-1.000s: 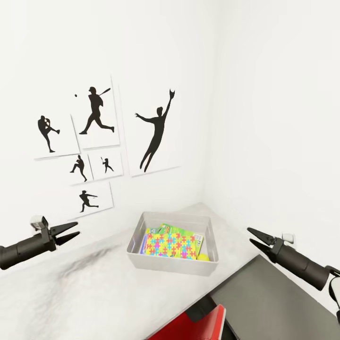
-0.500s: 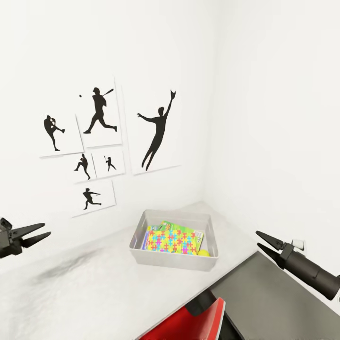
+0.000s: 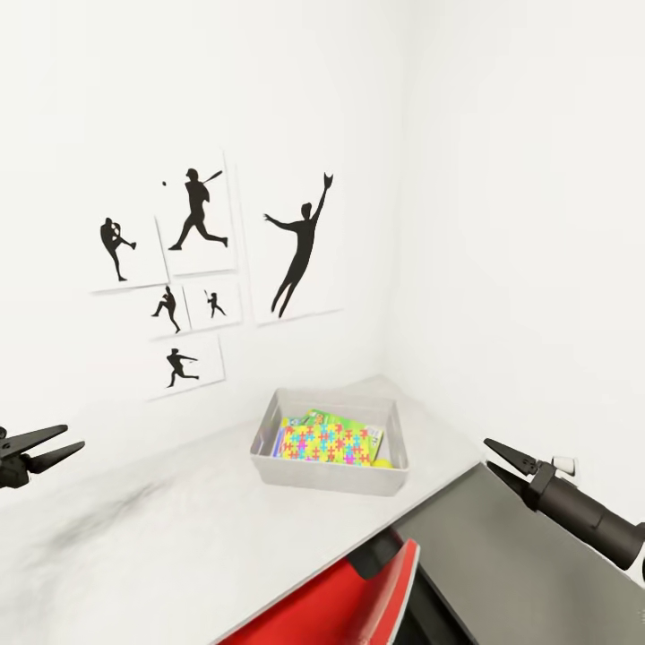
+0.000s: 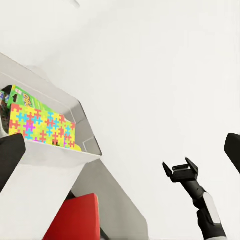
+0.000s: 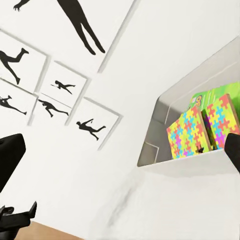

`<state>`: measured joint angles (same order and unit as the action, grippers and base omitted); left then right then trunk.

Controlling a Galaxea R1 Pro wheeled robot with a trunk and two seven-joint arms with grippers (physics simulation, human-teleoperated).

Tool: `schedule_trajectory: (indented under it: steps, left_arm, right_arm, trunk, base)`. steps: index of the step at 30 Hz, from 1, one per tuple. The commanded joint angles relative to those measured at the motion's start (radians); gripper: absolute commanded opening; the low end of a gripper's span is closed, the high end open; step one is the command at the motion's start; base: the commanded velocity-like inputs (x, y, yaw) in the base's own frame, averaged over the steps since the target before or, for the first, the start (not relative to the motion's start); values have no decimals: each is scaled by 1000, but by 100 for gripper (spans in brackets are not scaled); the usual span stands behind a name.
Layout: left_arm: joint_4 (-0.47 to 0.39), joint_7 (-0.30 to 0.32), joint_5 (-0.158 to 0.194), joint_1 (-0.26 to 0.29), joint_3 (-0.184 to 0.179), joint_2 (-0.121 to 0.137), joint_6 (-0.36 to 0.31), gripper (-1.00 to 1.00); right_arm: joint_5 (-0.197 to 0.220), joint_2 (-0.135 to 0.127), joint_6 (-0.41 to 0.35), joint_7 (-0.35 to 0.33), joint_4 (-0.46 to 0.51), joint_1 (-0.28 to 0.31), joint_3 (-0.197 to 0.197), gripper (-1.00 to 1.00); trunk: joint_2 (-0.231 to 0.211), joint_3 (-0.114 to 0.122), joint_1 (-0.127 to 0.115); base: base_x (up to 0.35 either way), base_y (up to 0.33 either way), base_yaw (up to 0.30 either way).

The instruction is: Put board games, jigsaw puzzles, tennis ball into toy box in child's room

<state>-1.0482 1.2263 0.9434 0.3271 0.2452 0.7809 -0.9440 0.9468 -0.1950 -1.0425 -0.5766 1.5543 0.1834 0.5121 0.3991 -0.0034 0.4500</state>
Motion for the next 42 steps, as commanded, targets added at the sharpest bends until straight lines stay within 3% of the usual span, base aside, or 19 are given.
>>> schedule_trajectory:
  steps: [1, 32, 42]
  left_arm:
    - [0, 1, 3, 1, 0, 0, -7, 100]
    - [0, 2, 3, 0, 0, -2, -1, 100]
    - [0, 33, 4, 0, 1, 1, -10, 100]
  right_arm:
    - [-6, 0, -5, -8, 0, 1, 2, 100]
    - [-4, 1, -5, -9, 3, 1, -6, 100]
    - [-5, 3, -5, -9, 3, 2, -9, 100]
  trunk:
    - [1, 0, 0]
    - [1, 0, 0]
    - [1, 0, 0]
  base:
    - [-231, 0, 0]
    - [-223, 45, 0]
    - [-57, 1, 0]
